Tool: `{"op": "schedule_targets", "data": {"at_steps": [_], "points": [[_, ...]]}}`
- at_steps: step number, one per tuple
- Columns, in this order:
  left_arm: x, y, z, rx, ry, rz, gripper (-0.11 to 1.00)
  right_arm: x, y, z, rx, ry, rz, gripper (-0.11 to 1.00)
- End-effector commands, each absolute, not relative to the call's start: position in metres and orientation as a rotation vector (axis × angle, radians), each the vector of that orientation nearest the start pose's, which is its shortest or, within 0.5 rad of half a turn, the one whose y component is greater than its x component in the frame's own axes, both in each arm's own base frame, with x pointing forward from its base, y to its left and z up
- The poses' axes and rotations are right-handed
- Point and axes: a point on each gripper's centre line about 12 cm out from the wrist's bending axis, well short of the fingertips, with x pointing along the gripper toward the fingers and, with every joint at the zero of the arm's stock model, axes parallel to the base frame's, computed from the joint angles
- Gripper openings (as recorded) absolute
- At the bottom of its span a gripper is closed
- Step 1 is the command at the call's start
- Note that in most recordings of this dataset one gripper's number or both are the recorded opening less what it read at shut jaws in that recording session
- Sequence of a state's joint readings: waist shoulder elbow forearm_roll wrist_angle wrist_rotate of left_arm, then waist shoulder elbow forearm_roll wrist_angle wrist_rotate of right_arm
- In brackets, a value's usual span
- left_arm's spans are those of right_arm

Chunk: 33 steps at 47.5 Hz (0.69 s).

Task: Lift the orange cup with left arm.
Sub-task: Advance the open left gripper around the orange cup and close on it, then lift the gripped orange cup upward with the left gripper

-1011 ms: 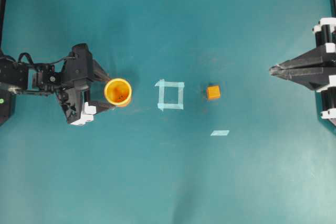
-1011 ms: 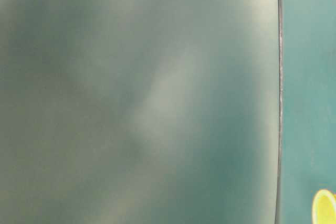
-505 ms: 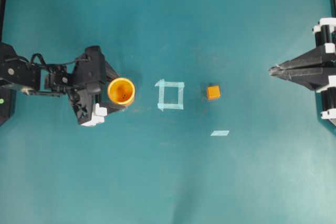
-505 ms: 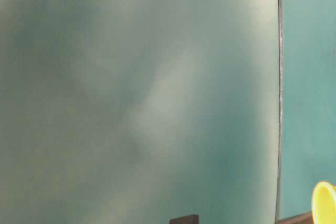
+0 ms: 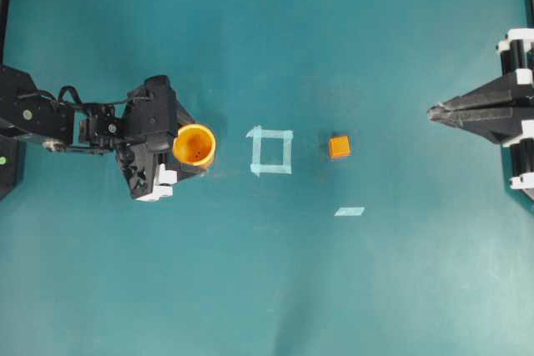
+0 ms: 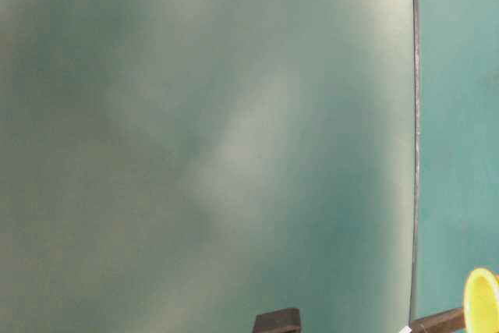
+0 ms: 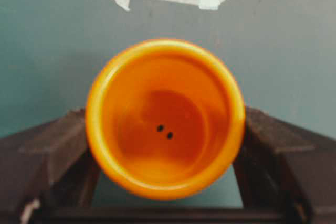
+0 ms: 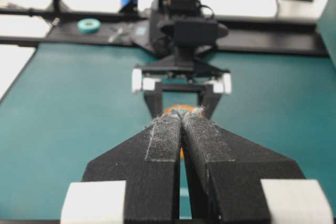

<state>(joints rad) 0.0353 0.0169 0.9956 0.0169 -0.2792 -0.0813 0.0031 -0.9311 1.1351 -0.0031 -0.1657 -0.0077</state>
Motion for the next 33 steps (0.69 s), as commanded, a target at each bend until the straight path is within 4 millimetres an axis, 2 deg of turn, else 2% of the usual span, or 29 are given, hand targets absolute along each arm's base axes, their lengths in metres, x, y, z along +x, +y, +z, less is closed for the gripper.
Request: {"op": "schedule_targets", "data": {"at_steps": [1,11,33], "points": [[0.316,0.010,0.101,-0.075,0.700,0.050,0.69,0.209,0.001,0.300,-0.012,0.011,0.005,0.00],[0.317,0.010,0.111,-0.073,0.678,0.049,0.69,0.209,0.001,0.300,-0.008,0.015,0.005,0.00],[0.309,0.013,0.168,-0.073,0.612,0.057,0.69,0.209,0.001,0.302,-0.008,0.011,0.005,0.00]]}}
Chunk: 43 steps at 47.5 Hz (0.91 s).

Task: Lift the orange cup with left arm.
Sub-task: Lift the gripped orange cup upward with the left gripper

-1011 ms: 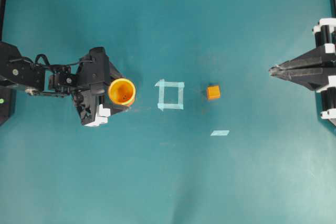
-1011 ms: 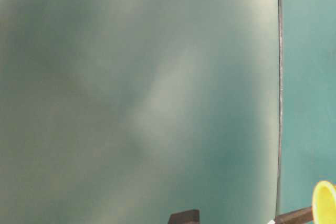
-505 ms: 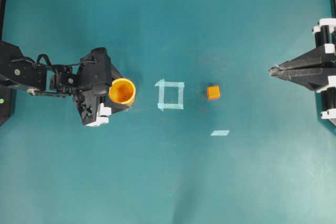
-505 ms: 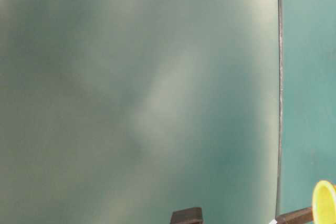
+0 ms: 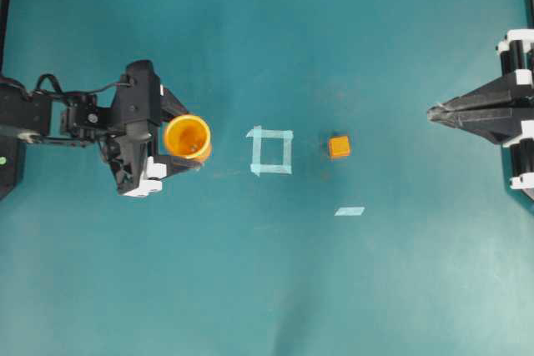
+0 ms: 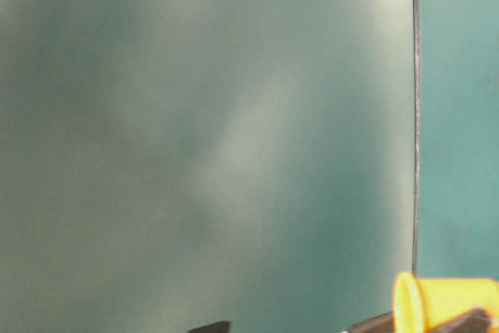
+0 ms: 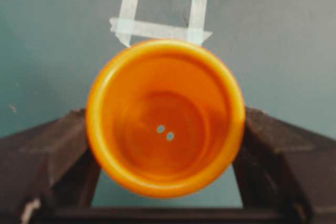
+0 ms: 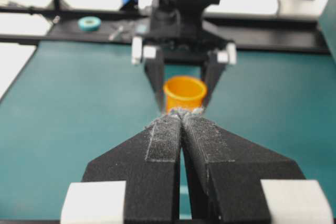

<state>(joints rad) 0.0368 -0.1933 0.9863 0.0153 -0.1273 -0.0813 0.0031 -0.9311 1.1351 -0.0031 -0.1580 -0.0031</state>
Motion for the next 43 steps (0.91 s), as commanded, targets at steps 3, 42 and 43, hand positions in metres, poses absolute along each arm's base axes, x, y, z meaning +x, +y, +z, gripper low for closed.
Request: {"op": "schedule_targets", "data": {"at_steps": [3,42,43], "points": [[0.309,0.013,0.178,-0.072,0.601,0.057,0.69,0.209,0.001,0.302,-0.008,0.008,0.005,0.00],[0.301,0.015,0.251,-0.065,0.592,0.067,0.69,0.210,0.001,0.307,-0.015,-0.003,0.005,0.00],[0.301,0.015,0.252,-0.065,0.594,0.068,0.69,0.209,0.001,0.308,-0.014,-0.005,0.005,0.00]]}}
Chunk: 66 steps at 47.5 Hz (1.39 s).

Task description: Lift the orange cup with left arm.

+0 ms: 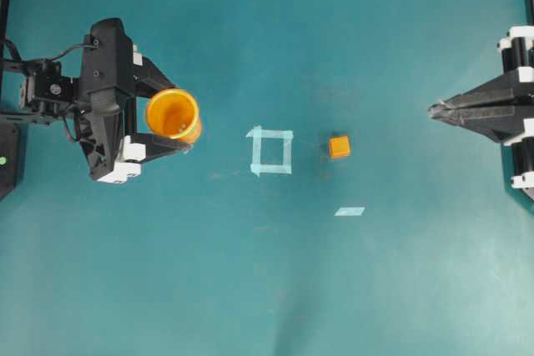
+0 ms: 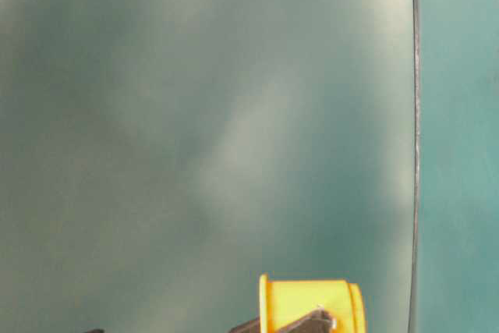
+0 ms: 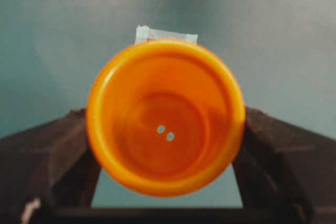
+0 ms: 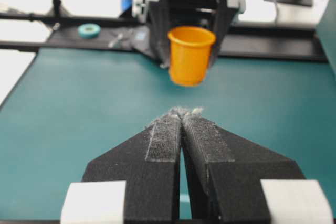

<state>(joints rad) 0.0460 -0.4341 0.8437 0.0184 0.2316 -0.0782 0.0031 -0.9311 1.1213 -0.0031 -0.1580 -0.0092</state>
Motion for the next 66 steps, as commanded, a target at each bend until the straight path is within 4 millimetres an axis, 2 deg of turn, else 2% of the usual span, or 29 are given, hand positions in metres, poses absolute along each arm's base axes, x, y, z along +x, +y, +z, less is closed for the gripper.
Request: {"op": "schedule_targets", "data": {"at_steps": [1,31,66], "points": [[0.301,0.015,0.252,-0.064,0.595,0.068,0.69,0.209,0.001,0.308,-0.015,-0.005,0.005,0.00],[0.297,0.015,0.263,-0.064,0.612,0.070,0.69,0.209,0.001,0.310,-0.015,0.005,0.004,0.00],[0.297,0.015,0.262,-0.065,0.613,0.070,0.69,0.209,0.001,0.309,-0.015,0.006,0.004,0.00]]}}
